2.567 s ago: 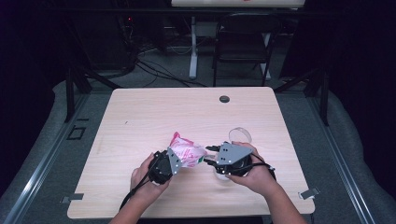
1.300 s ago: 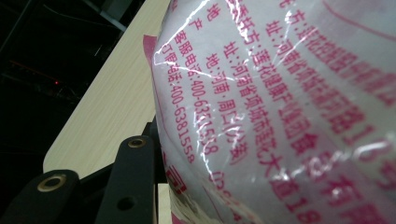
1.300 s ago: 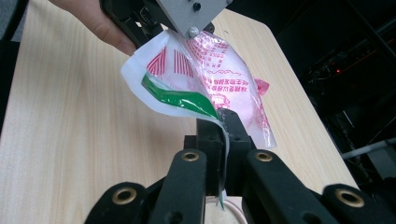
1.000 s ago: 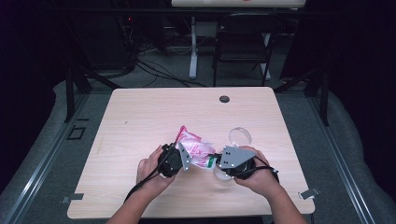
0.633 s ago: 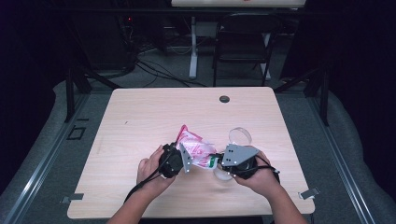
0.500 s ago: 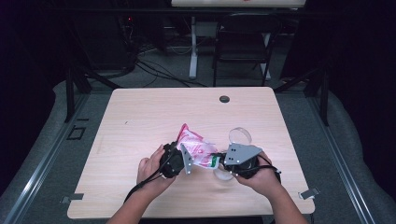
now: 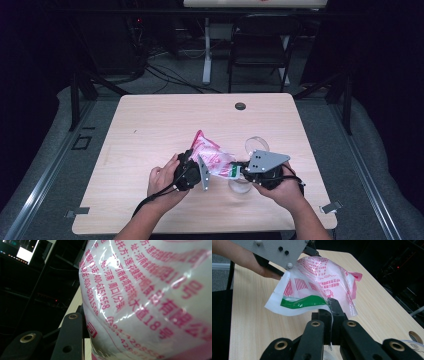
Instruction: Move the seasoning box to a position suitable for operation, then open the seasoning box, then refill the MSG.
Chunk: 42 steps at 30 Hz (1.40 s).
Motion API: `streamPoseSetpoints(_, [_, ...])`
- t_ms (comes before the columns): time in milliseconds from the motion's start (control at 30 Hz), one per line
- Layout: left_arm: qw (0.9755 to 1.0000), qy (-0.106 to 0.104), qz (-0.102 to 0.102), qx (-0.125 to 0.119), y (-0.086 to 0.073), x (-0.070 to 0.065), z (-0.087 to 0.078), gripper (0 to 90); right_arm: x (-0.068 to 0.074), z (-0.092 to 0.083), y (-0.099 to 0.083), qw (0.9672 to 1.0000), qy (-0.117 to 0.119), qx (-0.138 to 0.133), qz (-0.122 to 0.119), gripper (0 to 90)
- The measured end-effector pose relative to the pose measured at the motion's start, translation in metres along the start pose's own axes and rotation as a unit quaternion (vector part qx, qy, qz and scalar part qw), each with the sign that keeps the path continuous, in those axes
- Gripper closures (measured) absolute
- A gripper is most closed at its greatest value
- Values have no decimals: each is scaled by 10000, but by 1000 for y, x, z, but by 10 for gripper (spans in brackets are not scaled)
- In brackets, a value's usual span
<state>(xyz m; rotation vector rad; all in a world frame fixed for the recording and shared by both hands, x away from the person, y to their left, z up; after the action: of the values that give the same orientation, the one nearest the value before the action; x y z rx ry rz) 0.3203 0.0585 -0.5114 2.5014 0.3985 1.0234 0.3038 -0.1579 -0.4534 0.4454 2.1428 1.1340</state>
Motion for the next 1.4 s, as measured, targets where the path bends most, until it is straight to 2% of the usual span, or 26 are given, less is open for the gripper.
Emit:
streamPoseSetpoints(400, [9997,137,188,71,4,3,-2,603,-2,1,-3,9999,-27,-35,117,900])
streamPoseSetpoints(1400, [9986,212,442,193,12,7,-2,605,-7,0,-7,9996,-139,-10,245,900])
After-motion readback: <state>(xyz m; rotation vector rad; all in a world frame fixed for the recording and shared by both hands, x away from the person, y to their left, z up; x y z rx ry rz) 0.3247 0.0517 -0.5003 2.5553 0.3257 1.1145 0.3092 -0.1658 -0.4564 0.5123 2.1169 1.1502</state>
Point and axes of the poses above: each handheld gripper's, and its own axes: z roughly forward along the jaws, y roughly out of its top, x roughly to its left, the point moved 2 cm from there along z, roughly forward along the jaws, and after that the axes turned 15 degrees about -y, right-handed, at the moved point
